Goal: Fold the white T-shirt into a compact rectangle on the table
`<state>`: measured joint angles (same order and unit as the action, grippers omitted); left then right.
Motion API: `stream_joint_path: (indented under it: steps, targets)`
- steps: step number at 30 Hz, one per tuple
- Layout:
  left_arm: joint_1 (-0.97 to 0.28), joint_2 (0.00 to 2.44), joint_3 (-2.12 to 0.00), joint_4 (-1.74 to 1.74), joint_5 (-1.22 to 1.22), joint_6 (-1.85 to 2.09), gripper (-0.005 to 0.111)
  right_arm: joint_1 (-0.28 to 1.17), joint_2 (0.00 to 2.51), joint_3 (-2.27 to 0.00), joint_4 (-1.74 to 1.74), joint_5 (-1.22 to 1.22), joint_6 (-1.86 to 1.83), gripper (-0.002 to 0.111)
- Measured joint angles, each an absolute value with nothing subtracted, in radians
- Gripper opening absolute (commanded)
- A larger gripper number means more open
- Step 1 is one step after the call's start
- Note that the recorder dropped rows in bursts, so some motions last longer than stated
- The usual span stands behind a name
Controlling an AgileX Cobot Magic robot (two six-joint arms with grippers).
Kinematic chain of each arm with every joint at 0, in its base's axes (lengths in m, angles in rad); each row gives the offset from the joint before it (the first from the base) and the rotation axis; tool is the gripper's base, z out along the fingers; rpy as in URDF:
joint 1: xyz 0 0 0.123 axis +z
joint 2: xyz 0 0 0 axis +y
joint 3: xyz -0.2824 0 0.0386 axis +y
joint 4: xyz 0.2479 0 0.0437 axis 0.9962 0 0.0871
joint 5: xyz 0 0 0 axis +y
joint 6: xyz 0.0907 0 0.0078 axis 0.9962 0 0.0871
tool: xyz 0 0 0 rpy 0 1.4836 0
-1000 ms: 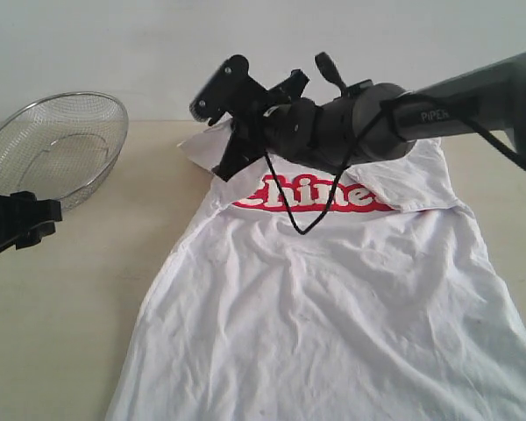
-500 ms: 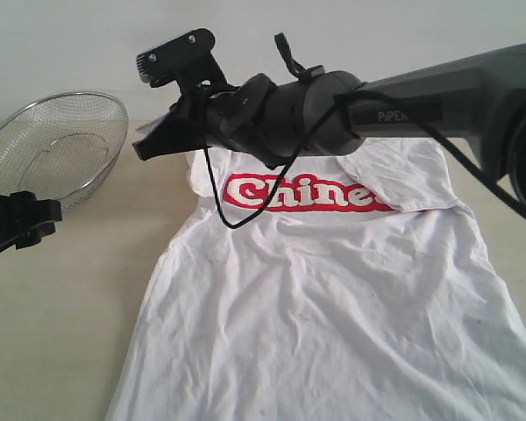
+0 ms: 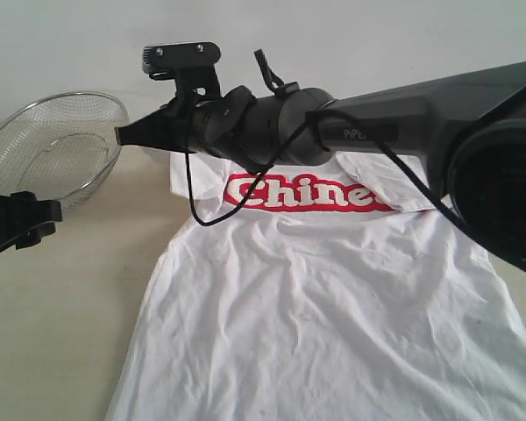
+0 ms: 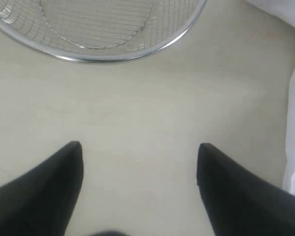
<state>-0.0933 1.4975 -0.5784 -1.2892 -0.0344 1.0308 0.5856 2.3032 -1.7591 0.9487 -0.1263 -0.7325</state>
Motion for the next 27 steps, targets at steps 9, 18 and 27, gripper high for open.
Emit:
stream_joint_path:
  steps: [9,18,27]
  targets:
    - [-0.093,1.497,-0.578,-1.289,-0.034,1.033,0.062,0.59,2.303,-1.791,0.988,-0.13,-0.702,0.0]
    - [-0.093,1.497,-0.578,-1.283,-0.022,1.033,0.062,0.57,2.289,-1.791,1.002,-0.042,-0.794,0.0]
    - [-0.092,1.587,-0.596,-1.283,0.096,1.033,0.062,0.57,2.231,-1.696,1.002,0.01,-0.819,0.0]
